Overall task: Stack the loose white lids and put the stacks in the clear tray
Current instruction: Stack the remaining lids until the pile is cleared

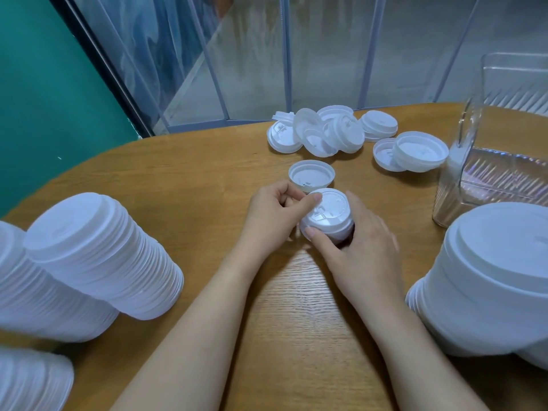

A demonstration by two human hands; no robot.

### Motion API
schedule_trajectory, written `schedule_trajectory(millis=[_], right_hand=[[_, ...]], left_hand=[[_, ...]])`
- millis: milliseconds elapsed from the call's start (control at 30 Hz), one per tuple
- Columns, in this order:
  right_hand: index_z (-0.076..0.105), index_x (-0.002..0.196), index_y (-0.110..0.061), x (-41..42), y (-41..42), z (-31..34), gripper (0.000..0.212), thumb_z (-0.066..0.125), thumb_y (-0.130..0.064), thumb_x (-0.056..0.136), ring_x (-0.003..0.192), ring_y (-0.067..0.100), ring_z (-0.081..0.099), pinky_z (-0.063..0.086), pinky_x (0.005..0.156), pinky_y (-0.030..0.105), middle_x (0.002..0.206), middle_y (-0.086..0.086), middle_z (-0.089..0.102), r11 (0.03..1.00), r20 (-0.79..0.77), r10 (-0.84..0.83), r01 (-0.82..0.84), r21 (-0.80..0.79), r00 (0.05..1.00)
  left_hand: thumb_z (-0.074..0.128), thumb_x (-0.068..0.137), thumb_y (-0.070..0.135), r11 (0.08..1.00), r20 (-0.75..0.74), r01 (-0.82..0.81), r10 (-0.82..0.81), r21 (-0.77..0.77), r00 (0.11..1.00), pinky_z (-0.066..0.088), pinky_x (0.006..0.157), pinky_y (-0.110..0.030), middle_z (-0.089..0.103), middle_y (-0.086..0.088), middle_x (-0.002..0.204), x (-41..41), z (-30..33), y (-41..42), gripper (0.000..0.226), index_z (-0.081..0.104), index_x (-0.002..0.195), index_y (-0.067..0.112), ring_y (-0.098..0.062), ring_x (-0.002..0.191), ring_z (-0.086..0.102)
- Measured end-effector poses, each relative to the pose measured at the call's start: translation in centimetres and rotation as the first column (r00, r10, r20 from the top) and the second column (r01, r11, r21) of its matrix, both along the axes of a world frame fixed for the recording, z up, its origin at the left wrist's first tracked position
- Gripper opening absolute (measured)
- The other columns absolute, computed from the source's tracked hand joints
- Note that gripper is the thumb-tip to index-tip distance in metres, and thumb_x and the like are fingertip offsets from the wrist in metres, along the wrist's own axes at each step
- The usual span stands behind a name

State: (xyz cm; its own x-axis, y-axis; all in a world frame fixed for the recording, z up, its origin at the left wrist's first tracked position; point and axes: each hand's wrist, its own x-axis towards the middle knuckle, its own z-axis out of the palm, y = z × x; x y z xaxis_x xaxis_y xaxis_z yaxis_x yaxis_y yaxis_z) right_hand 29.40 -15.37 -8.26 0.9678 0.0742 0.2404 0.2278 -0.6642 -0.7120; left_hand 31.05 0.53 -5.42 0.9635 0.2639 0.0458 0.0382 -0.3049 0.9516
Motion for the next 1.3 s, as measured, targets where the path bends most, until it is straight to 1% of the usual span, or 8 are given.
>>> schedule_trajectory(millis=[333, 467, 533, 600, 700, 800, 1067, 1300], right_hand=[[0.053, 0.141, -0.034, 0.3, 0.0, 0.0, 0.071, 0.062, -0.07, 0.081, 0.121, 0.013, 0.053, 0.039, 0.101, 0.037, 0.126, -0.016, 0.064, 1.0, -0.008, 0.001, -0.001, -0.001, 1.0], [0.054, 0.138, -0.033, 0.2, 0.2, 0.2, 0.07, 0.062, -0.07, 0.08, 0.121, 0.012, 0.053, 0.037, 0.1, 0.035, 0.123, -0.016, 0.064, 1.0, -0.018, -0.002, 0.002, -0.003, 1.0], [0.056, 0.136, -0.034, 0.1, 0.1, 0.4, 0.068, 0.065, -0.069, 0.079, 0.12, 0.011, 0.054, 0.037, 0.101, 0.035, 0.12, -0.017, 0.064, 1.0, -0.02, 0.0, 0.001, 0.019, 1.0], [0.057, 0.132, -0.034, 0.0, 0.1, 0.5, 0.064, 0.068, -0.067, 0.078, 0.117, 0.011, 0.055, 0.039, 0.101, 0.035, 0.116, -0.017, 0.065, 0.999, -0.021, 0.002, -0.001, 0.053, 1.0], [0.058, 0.132, -0.034, 0.0, 0.0, 0.4, 0.065, 0.068, -0.068, 0.078, 0.117, 0.011, 0.055, 0.04, 0.103, 0.037, 0.116, -0.017, 0.065, 0.998, -0.025, 0.007, -0.005, 0.063, 1.0], [0.057, 0.135, -0.033, -0.1, -0.1, 0.4, 0.072, 0.06, -0.073, 0.076, 0.119, 0.009, 0.055, 0.043, 0.105, 0.042, 0.12, -0.019, 0.065, 0.997, -0.03, 0.021, -0.018, 0.076, 0.999], [0.053, 0.141, -0.025, -0.4, 0.0, 0.2, 0.071, 0.066, -0.063, 0.082, 0.123, 0.017, 0.052, 0.039, 0.107, 0.041, 0.127, -0.009, 0.062, 0.999, -0.036, 0.026, -0.025, 0.03, 0.999], [0.053, 0.14, -0.025, -0.4, 0.0, 0.3, 0.071, 0.065, -0.063, 0.081, 0.122, 0.017, 0.051, 0.037, 0.107, 0.038, 0.126, -0.009, 0.062, 0.999, -0.042, 0.025, -0.024, 0.02, 0.999]], left_hand=[[0.081, 0.087, 0.033, 0.999, -0.087, -0.038, 0.036, -0.021, 0.996, 0.041, 0.04, -0.025, 0.053, -0.011, 0.062, 0.7, 0.2, -0.1, 0.036, 0.068, 0.085, -0.001, -0.018, 0.046, 0.046], [0.073, 0.095, 0.033, 0.994, 0.084, -0.074, 0.068, 0.074, 0.994, 0.043, 0.052, -0.029, 0.053, 0.0, 0.062, 0.6, -0.5, 0.1, 0.024, 0.07, 0.087, 0.011, -0.009, 0.054, 0.047], [0.069, 0.098, 0.022, 0.97, 0.213, -0.111, 0.064, 0.215, 0.975, 0.043, 0.065, -0.022, 0.053, 0.007, 0.074, 0.3, -1.0, 0.8, 0.007, 0.072, 0.103, 0.018, -0.002, 0.066, 0.048], [0.066, 0.097, 0.012, 0.898, 0.279, -0.152, 0.035, 0.414, 0.96, 0.04, 0.085, -0.018, 0.054, 0.006, 0.1, 0.0, -1.7, 1.5, 0.03, 0.07, 0.124, 0.024, -0.001, 0.088, 0.049], [0.063, 0.096, 0.01, 0.767, 0.251, -0.151, -0.013, 0.623, 0.968, 0.028, 0.106, -0.029, 0.047, 0.004, 0.143, 0.1, -2.0, 2.1, 0.049, 0.061, 0.139, 0.034, -0.015, 0.12, 0.042], [0.06, 0.098, 0.012, 0.718, 0.17, -0.067, -0.072, 0.693, 0.983, 0.024, 0.112, -0.035, 0.037, 0.002, 0.158, 0.6, -1.8, 2.3, 0.053, 0.056, 0.145, 0.035, -0.022, 0.136, 0.034], [0.069, 0.091, 0.015, 0.632, 0.18, -0.138, -0.002, 0.762, 0.984, 0.017, 0.114, -0.042, 0.05, -0.004, 0.144, 1.4, -1.8, 2.7, 0.023, 0.074, 0.106, 0.032, -0.028, 0.137, 0.037], [0.076, 0.089, 0.018, 0.695, 0.231, -0.162, -0.006, 0.701, 0.973, 0.02, 0.108, -0.034, 0.057, 0.003, 0.117, 0.9, -2.0, 3.3, 0.01, 0.07, 0.093, 0.025, -0.021, 0.12, 0.048]])
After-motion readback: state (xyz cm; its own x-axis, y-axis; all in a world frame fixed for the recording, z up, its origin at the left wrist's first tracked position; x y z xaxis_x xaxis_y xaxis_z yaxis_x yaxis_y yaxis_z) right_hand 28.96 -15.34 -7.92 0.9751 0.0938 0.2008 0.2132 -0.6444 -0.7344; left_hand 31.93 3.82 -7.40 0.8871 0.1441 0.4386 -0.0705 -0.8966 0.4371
